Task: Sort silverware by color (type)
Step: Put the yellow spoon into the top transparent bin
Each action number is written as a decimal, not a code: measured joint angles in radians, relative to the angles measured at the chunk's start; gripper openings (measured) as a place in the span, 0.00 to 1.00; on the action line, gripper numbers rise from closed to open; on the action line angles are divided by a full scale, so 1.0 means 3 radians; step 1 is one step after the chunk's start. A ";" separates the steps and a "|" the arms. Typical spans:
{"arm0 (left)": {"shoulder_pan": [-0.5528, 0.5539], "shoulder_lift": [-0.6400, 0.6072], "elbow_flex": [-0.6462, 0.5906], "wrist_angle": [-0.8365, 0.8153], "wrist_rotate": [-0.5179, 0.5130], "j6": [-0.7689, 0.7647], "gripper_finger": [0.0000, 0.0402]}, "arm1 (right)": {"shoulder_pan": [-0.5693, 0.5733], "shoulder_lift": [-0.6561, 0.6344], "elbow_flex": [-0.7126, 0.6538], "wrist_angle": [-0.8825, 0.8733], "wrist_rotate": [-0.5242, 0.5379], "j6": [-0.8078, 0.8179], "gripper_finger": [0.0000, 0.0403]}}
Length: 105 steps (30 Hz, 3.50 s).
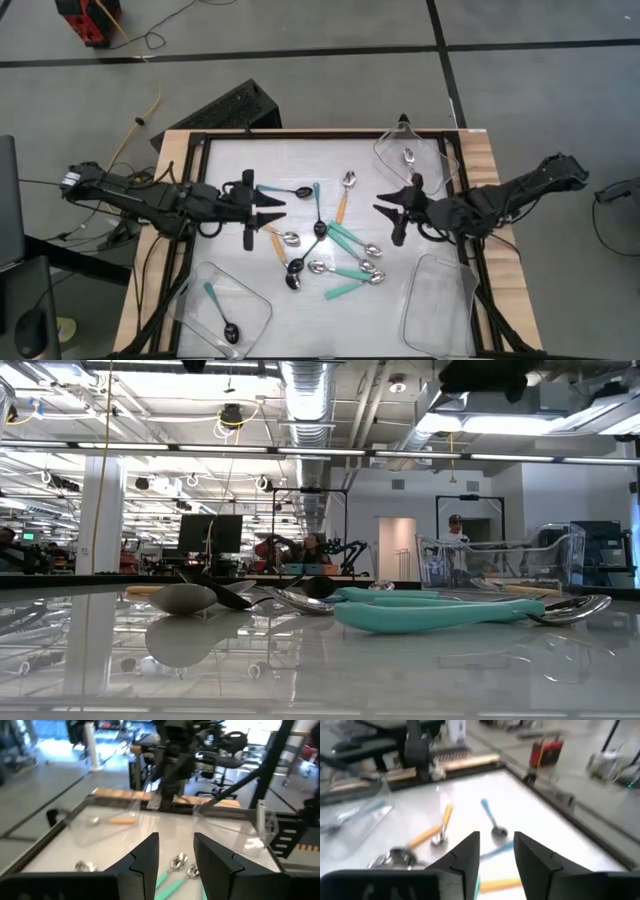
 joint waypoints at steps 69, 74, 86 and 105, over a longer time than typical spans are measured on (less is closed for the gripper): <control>0.0024 -0.0437 -0.0539 0.0306 0.0178 0.0333 0.36 | -0.0211 -0.0019 -0.0146 0.0405 -0.0625 -0.0501 0.52; 0.0024 -0.0382 -0.0538 0.0311 0.0195 0.0363 0.36 | -0.0215 -0.0020 -0.0212 0.0434 -0.0622 -0.0420 0.52; 0.0035 -0.0324 -0.0539 0.0325 -0.0031 0.0364 0.36 | -0.0209 -0.0019 -0.0213 0.0577 -0.0618 -0.0570 0.52; 0.0032 -0.0337 -0.0539 0.0330 0.0029 0.0536 0.54 | -0.0209 -0.0021 -0.0213 0.0687 -0.0492 -0.0722 0.61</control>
